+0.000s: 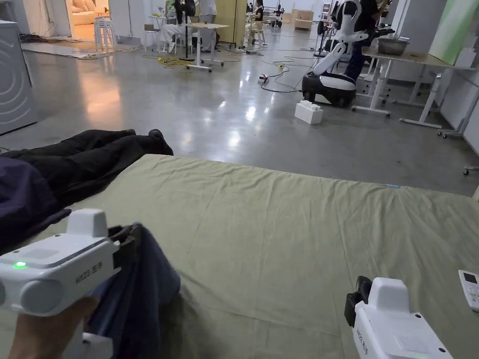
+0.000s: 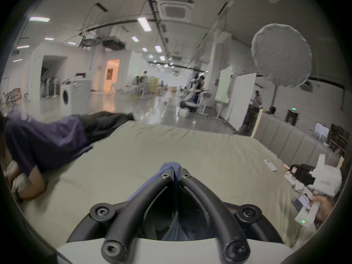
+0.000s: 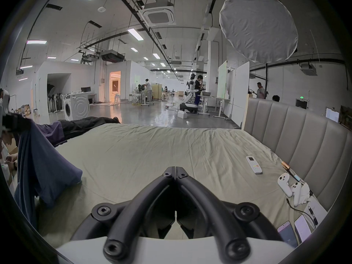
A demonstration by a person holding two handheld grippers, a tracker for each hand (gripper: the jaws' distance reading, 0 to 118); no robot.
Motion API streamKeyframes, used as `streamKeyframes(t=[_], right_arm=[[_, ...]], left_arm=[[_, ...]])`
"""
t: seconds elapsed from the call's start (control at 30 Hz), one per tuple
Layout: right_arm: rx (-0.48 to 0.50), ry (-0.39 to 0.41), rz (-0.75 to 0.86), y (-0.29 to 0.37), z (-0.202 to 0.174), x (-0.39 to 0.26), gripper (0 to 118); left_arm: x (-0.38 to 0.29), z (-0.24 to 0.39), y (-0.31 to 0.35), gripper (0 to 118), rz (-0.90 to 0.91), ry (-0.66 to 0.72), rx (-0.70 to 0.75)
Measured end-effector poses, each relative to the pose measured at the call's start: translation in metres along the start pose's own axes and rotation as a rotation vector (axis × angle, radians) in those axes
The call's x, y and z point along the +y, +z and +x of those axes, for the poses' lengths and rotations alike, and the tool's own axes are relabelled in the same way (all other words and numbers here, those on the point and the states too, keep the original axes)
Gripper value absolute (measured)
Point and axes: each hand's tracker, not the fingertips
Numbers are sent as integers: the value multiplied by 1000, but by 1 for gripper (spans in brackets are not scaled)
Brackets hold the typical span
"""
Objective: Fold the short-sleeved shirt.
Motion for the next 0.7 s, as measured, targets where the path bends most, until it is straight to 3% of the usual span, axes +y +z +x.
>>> streamKeyframes(t=[0.37,0.53,0.7], right_arm=[[-81,-36,57,27,50,10,0],[-131,-50,63,39,77,7,0],[-162,-76,47,47,97,-3,0]], left_arm=[[47,146,-34,3,60,-52,-288],[34,220,-47,3,21,-78,-430],[-1,272,-64,3,-96,-100,-453]])
